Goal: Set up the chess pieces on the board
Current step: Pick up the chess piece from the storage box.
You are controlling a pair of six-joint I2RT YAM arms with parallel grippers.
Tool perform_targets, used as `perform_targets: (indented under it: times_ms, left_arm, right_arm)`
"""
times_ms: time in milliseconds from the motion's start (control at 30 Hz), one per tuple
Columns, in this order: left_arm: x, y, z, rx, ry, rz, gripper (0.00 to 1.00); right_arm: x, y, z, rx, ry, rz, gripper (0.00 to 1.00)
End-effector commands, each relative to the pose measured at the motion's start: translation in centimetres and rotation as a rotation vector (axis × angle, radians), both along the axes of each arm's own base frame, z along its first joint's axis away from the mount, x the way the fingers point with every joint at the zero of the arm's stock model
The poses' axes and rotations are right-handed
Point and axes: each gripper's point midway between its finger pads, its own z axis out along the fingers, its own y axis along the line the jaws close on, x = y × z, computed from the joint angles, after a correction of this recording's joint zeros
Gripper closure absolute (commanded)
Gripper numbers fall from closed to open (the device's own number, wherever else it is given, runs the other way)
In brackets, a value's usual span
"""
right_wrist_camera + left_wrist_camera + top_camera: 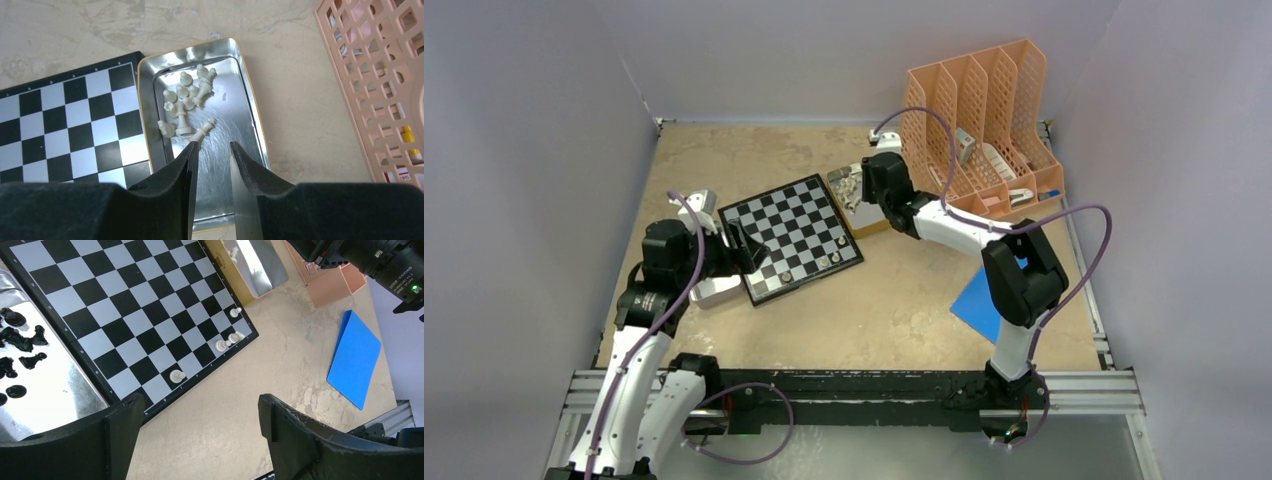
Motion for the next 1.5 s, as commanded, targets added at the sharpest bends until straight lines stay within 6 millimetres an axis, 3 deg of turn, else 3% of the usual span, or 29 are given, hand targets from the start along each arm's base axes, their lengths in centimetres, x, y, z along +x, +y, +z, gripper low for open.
perform_targets:
  times_ms: [0, 200, 400, 733, 1467]
  left_arm:
    - [0.6, 0.1, 1.2, 0.006, -0.050, -0.001, 0.16]
    - [0.6, -0.2, 0.8, 0.003, -0.041, -0.009, 0.18]
    - [0.4, -0.2, 1.1, 0.006, -0.048, -0.007, 0.19]
    - [0.4, 0.1, 1.5, 0.009, -0.067, 0.012, 0.19]
    - [0.2, 0.3, 1.9, 0.008, -0.084, 0.021, 0.19]
  right_arm:
    - [0.6, 0.1, 4.9, 0.085, -0.093, -0.004, 0.68]
    - [1.9, 0.3, 5.1, 0.094, -0.110, 0.022, 0.69]
    - [4.4, 0.1, 2.7, 0.062, -0.088, 0.027, 0.69]
    - [7.5, 2.7, 1.0, 0.080, -0.141, 0.115, 0.72]
    - [9.4, 4.4, -1.3, 0.053, -0.204, 0.176, 0.70]
